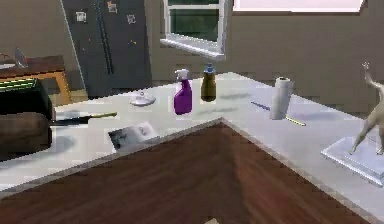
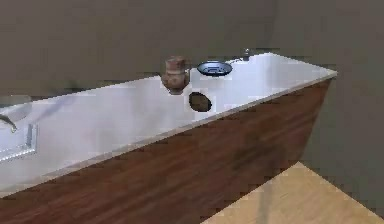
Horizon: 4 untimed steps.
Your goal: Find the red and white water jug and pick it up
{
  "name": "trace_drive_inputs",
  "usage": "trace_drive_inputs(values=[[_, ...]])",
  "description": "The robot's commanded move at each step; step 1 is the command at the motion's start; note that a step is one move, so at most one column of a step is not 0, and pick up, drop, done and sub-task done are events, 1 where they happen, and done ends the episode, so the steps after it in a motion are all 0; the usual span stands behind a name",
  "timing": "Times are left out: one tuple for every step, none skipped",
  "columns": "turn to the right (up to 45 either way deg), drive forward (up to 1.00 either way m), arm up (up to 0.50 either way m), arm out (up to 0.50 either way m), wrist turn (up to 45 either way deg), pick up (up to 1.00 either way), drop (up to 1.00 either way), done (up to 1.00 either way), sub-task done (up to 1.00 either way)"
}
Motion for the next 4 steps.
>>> trace_drive_inputs(values=[[45.0, 0.00, 0.00, 0.00, 0.0, 0.00, 0.00, 0.00, 0.00], [33.0, 0.00, 0.00, 0.00, 0.0, 0.00, 0.00, 0.00, 0.00], [0.0, 0.40, 0.00, 0.00, 0.0, 0.00, 0.00, 0.00, 0.00], [-45.0, 0.00, 0.00, 0.00, 0.0, 0.00, 0.00, 0.00, 0.00]])
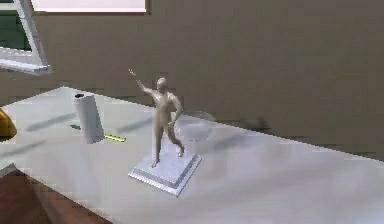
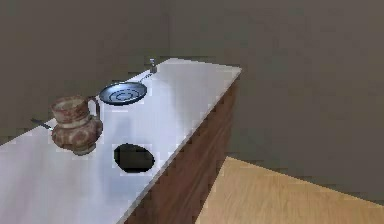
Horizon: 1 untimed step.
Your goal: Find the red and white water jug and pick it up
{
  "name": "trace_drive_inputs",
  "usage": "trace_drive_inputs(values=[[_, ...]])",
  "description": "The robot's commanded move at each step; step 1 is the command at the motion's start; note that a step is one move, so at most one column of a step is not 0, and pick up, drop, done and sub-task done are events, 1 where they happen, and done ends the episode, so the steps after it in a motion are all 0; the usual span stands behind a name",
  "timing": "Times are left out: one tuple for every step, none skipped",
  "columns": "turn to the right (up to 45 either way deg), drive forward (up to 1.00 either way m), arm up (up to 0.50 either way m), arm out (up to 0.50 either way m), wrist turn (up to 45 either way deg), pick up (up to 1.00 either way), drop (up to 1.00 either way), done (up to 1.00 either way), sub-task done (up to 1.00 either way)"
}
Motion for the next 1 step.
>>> trace_drive_inputs(values=[[-24.0, 0.00, 0.00, 0.00, 0.0, 0.00, 0.00, 0.00, 0.00]])
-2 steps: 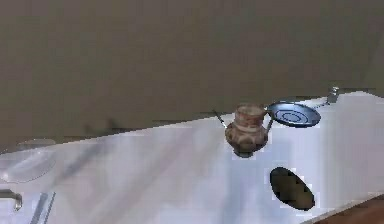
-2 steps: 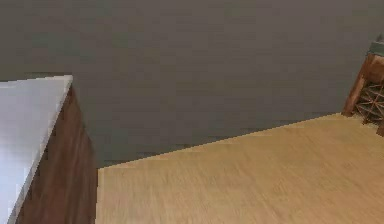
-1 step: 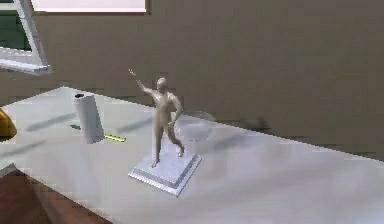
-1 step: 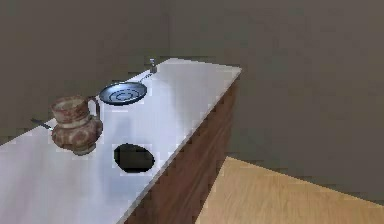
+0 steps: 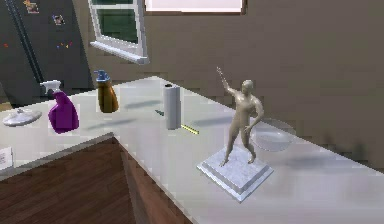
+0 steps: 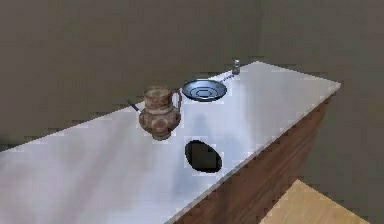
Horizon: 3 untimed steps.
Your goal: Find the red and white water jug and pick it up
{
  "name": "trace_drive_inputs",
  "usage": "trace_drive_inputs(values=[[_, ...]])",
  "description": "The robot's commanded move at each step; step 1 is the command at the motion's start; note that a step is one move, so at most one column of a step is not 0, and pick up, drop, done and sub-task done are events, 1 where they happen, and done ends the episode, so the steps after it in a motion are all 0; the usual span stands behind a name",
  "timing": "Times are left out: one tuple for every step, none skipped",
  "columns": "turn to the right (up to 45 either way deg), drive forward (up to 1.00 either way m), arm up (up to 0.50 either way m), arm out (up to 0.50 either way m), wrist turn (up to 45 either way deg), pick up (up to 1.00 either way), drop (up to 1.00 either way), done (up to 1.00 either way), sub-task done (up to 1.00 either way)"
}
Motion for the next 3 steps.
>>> trace_drive_inputs(values=[[0.0, 0.00, 0.50, 0.00, 0.0, 0.00, 0.00, 0.00, 0.00], [0.0, 0.00, 0.38, 0.00, 0.0, 0.00, 0.00, 0.00, 0.00], [0.0, 0.00, 0.00, 0.32, 0.0, 0.00, 0.00, 0.00, 0.00]])
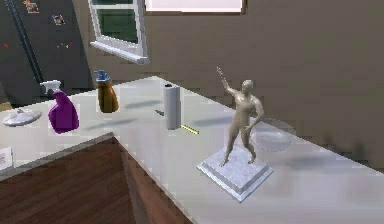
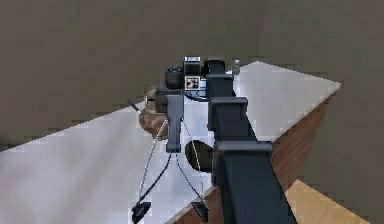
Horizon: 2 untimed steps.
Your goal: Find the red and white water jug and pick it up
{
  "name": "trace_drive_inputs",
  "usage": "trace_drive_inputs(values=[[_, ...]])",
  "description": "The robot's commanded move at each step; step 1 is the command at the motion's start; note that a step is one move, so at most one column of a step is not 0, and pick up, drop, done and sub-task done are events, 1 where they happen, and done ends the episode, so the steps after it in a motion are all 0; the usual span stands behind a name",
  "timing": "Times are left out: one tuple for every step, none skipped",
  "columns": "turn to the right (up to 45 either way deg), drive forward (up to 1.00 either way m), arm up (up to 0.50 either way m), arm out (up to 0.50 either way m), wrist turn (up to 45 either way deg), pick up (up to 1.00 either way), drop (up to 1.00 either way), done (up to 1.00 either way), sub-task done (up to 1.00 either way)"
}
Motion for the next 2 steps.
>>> trace_drive_inputs(values=[[0.0, 0.00, 0.00, 0.00, 45.0, 0.00, 0.00, 0.00, 0.00], [0.0, 0.00, 0.00, 0.00, 45.0, 0.00, 0.00, 0.00, 0.00]])
